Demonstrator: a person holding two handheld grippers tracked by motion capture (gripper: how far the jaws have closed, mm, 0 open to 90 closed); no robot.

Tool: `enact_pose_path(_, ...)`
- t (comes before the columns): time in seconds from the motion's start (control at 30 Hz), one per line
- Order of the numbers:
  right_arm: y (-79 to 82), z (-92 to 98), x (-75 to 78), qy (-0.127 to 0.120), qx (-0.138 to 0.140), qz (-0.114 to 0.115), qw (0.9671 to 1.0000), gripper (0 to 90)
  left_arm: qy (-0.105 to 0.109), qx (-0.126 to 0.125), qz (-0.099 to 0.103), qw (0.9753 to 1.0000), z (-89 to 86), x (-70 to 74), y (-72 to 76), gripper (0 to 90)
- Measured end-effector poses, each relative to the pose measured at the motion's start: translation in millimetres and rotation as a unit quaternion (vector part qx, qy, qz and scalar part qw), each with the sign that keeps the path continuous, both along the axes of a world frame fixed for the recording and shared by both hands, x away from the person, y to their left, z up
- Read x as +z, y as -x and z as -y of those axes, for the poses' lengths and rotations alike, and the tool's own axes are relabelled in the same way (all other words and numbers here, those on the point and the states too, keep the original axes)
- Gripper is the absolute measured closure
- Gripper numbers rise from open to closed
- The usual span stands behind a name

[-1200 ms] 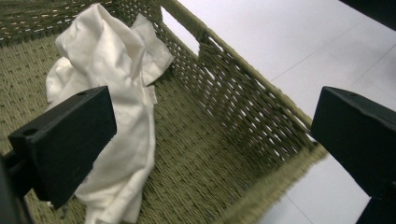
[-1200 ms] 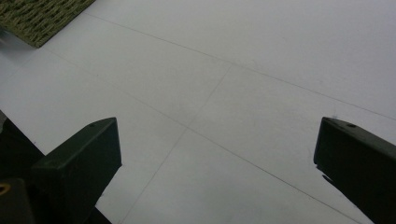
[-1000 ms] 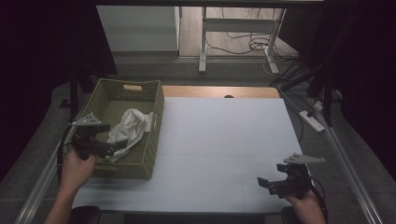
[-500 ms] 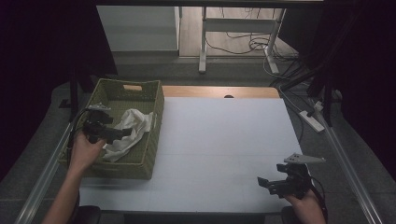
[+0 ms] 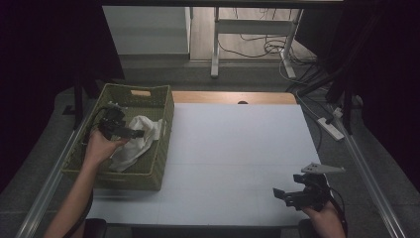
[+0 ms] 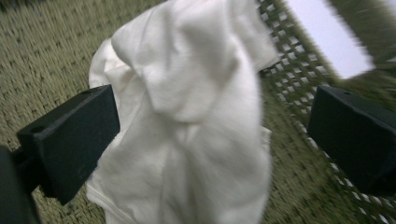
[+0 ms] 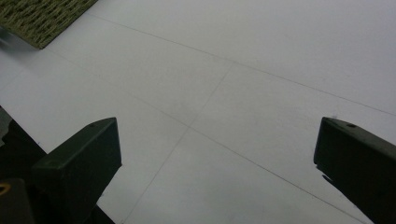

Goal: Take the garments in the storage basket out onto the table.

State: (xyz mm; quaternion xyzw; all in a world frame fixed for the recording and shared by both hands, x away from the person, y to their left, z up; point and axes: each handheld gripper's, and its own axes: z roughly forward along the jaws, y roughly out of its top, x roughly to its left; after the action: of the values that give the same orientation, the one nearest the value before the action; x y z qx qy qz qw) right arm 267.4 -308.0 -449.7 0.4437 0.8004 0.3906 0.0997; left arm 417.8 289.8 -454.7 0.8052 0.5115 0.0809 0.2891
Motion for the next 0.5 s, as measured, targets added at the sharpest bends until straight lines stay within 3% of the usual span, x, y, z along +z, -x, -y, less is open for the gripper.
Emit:
enact_pose_path(0.17, -0.1, 0.0, -0.1, -0.001, 0.001, -0.001, 1.0000, 1.0, -0.016, -0.002, -0.039, 0.9991, 3.2, -13.6, -15.5, 3.4)
enact_pose_path(0.27, -0.2, 0.0, -0.2, -0.001, 0.001, -0.001, 1.0000, 1.1, -0.033, -0.003, -0.060, 0.9977, 6.1, -19.0, -22.4, 4.2)
enact_pose_path(0.5, -0.1, 0.0, -0.2, 0.000, 0.003, -0.001, 1.0000, 1.1, -0.047, 0.000, -0.103, 0.9936, 4.1, -30.5, -30.1, 11.9)
